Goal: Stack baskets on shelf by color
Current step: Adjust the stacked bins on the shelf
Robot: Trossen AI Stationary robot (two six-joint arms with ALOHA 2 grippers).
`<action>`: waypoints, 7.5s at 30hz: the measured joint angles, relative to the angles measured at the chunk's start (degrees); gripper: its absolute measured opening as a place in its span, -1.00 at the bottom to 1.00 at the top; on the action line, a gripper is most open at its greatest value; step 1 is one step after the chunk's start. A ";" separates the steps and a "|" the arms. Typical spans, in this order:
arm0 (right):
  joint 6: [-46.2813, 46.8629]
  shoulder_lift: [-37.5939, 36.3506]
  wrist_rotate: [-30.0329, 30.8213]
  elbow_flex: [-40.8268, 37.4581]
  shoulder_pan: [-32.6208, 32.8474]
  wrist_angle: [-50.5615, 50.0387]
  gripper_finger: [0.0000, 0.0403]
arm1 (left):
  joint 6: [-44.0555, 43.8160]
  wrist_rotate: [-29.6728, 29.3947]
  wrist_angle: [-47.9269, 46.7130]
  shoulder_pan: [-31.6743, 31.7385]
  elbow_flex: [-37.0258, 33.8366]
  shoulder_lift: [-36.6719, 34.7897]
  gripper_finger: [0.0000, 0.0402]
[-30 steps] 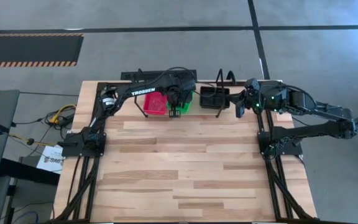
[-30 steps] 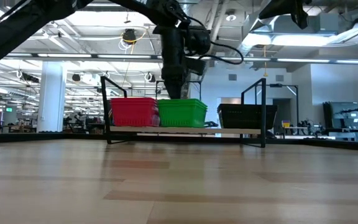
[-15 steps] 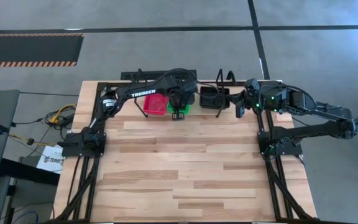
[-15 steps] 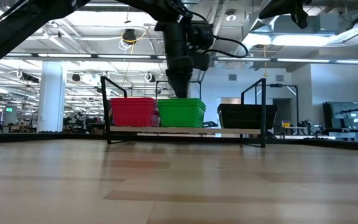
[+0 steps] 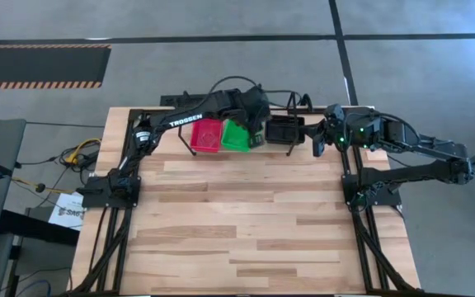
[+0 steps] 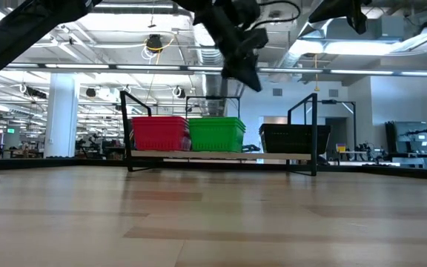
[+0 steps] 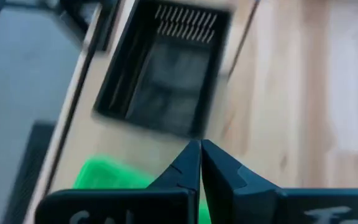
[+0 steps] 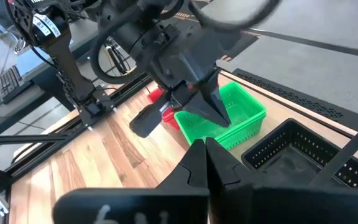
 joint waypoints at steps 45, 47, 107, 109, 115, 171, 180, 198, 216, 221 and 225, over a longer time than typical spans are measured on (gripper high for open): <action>-1.48 0.02 -0.15 0.00 0.04 0.04 -0.99 | -3.65 -1.18 7.08 1.33 -0.03 8.33 -1.00; -1.48 0.02 -0.15 0.00 0.04 0.04 -0.99 | -3.61 -1.25 5.32 1.69 -0.03 8.31 -1.00; -1.52 0.00 -0.11 0.00 0.00 0.09 -0.99 | -9.11 0.27 5.02 1.18 5.31 13.90 -1.00; -1.52 0.00 -0.13 0.02 0.00 0.04 -0.99 | -8.10 -2.19 2.99 1.18 5.92 13.90 -1.00; -1.56 0.00 -0.13 0.00 0.04 0.04 -0.99 | -6.76 -5.70 -0.87 1.82 6.58 13.55 -1.00; -32.43 53.45 -12.38 34.82 -19.33 -20.98 -1.00 | -47.74 -20.52 -25.86 -2.75 -65.10 -61.65 -1.00; -34.51 64.76 -12.28 42.75 -20.61 -21.88 -1.00 | -47.82 -21.89 -25.47 -3.63 -65.14 -62.75 -1.00; -38.72 70.09 -9.05 42.77 -25.51 -21.66 -1.00 | -49.23 -22.00 -22.80 -3.63 -65.14 -62.73 -1.00; -39.92 64.23 -11.61 42.81 -24.82 -42.20 -1.00 | -51.09 -22.19 -22.80 -3.64 -65.16 -62.71 -1.00; -40.34 61.72 -11.96 42.81 -21.51 -43.34 -0.94 | -50.57 -22.29 -22.56 -3.63 -65.16 -62.70 -1.00; -38.57 61.69 -12.02 42.81 -19.44 -41.33 -0.76 | -49.09 -22.29 -21.22 -3.65 -65.16 -62.69 -1.00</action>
